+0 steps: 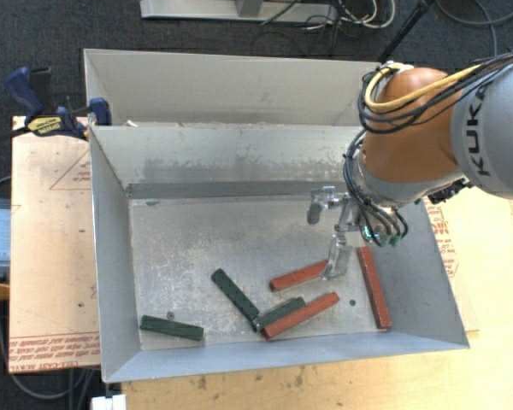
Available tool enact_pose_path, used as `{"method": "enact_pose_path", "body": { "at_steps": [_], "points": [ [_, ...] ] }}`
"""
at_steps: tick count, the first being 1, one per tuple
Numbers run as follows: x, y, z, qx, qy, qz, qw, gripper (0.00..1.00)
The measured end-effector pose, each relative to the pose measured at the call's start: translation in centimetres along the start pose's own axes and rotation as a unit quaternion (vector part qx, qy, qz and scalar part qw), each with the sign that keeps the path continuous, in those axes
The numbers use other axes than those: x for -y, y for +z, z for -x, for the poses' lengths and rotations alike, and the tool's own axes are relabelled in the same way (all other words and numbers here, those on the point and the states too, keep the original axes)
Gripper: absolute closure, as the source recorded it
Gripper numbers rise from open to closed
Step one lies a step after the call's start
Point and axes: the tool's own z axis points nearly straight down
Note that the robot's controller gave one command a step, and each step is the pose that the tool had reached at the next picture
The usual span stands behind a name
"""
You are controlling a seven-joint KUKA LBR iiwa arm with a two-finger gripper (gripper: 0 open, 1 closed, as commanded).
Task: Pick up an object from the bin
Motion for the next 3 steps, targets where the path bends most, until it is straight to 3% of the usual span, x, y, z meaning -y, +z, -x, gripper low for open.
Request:
{"method": "enact_pose_path", "body": {
  "at_steps": [1, 3],
  "points": [
    [1.65, 12.71, -2.11, 0.0, -0.047, 0.0, 0.9989, 0.0],
    [1.57, 12.51, -1.94, 0.0034, -0.046, 0.0, 0.9989, 0.0]
  ]
}}
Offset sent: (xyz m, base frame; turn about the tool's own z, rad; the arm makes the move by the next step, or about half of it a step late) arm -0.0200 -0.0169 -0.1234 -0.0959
